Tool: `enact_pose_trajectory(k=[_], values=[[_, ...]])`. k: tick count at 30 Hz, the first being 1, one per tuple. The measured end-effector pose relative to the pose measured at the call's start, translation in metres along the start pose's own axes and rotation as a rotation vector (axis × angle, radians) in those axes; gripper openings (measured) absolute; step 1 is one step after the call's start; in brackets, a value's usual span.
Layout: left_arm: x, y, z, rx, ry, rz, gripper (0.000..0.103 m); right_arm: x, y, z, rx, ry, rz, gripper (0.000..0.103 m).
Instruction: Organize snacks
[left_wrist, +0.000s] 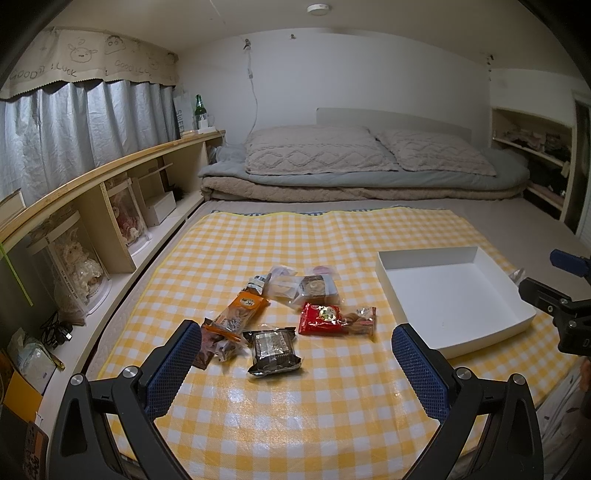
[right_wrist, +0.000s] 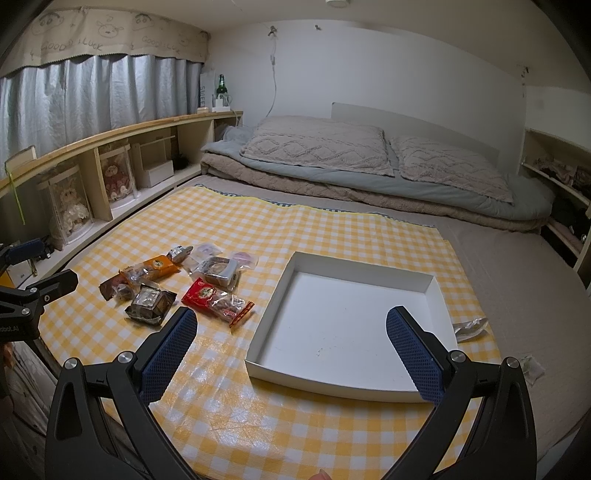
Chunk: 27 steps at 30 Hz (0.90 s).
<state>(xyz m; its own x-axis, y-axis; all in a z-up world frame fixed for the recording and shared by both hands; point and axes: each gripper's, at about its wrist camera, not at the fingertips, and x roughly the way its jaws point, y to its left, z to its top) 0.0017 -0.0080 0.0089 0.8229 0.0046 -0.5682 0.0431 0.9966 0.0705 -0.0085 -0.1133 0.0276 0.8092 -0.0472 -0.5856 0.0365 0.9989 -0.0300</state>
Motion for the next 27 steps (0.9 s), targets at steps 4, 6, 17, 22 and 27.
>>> enact_pose_trajectory(k=[4, 6, 17, 22, 27], values=[[0.000, 0.001, -0.001, -0.001, -0.001, 0.000, 0.103, 0.000, 0.000, 0.000, -0.003, -0.001, 0.000, 0.103], [0.000, 0.000, -0.001, -0.001, -0.001, 0.001, 0.103, 0.000, -0.001, 0.000, -0.002, -0.001, 0.000, 0.103], [0.000, 0.002, -0.001, 0.000, -0.003, 0.000, 0.103, 0.000, -0.002, 0.000, -0.002, 0.000, 0.000, 0.103], [-0.002, 0.004, 0.001, -0.006, -0.012, -0.006, 0.103, -0.002, -0.001, -0.001, -0.001, -0.003, 0.000, 0.103], [-0.008, 0.007, 0.013, 0.007, -0.042, 0.001, 0.103, -0.001, -0.005, 0.006, 0.005, -0.016, 0.021, 0.103]])
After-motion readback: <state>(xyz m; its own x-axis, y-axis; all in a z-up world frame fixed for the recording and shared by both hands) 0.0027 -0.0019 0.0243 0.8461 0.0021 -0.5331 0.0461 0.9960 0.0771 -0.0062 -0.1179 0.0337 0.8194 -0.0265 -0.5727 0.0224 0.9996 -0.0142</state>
